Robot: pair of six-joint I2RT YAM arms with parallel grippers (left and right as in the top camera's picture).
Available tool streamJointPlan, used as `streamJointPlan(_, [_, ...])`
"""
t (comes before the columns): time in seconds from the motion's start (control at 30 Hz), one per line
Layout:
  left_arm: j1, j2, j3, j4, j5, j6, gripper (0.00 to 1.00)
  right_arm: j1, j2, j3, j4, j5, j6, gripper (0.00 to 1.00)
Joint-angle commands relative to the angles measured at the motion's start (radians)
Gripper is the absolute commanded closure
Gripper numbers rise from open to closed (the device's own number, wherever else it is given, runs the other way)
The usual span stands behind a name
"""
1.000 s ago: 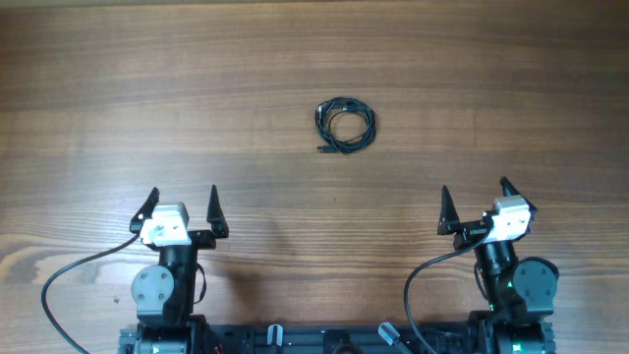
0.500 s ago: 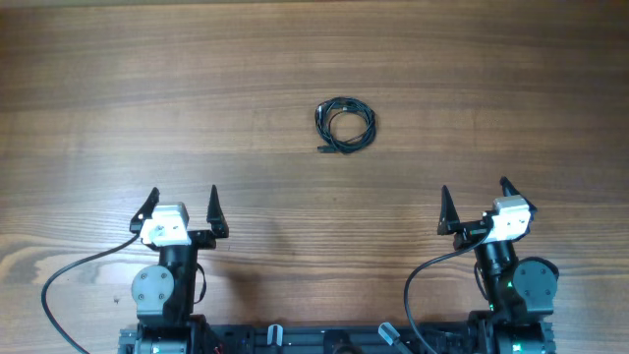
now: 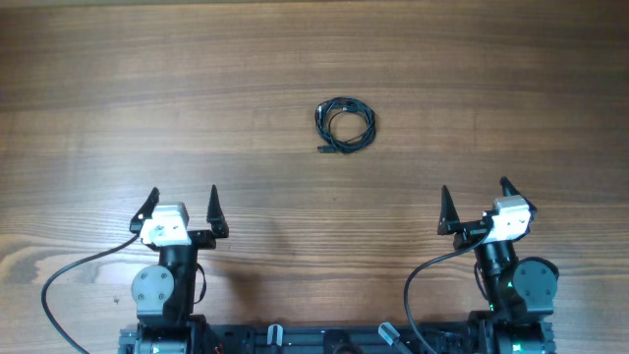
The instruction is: Untangle cables
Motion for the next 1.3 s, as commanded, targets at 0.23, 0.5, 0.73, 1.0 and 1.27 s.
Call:
streamJointPlan(0.23, [0.006,-0.005,-0.006,0.002,0.004,0.015,0.00,-0.006,-0.005,-0.006,0.001,0.002,0.002,0.00])
streamJointPlan(0.5, [0.006,-0.005,-0.004,0.003,0.019,-0.022,0.00,-0.006,-0.005,-0.006,0.001,0.002,0.002,0.00])
streamJointPlan(0.73, [0.006,-0.001,0.130,-0.110,0.135,-0.075,0.00,-0.006,-0.005,-0.006,0.001,0.002,0.002,0.00])
streamJointPlan(1.0, [0.006,0.132,0.414,-0.275,0.127,-0.076,0.00,-0.006,-0.005,-0.006,0.001,0.002,0.002,0.00])
streamJointPlan(1.27, [0.006,0.409,0.724,-0.385,0.128,-0.094,0.00,-0.006,-0.005,-0.006,0.001,0.002,0.002,0.00])
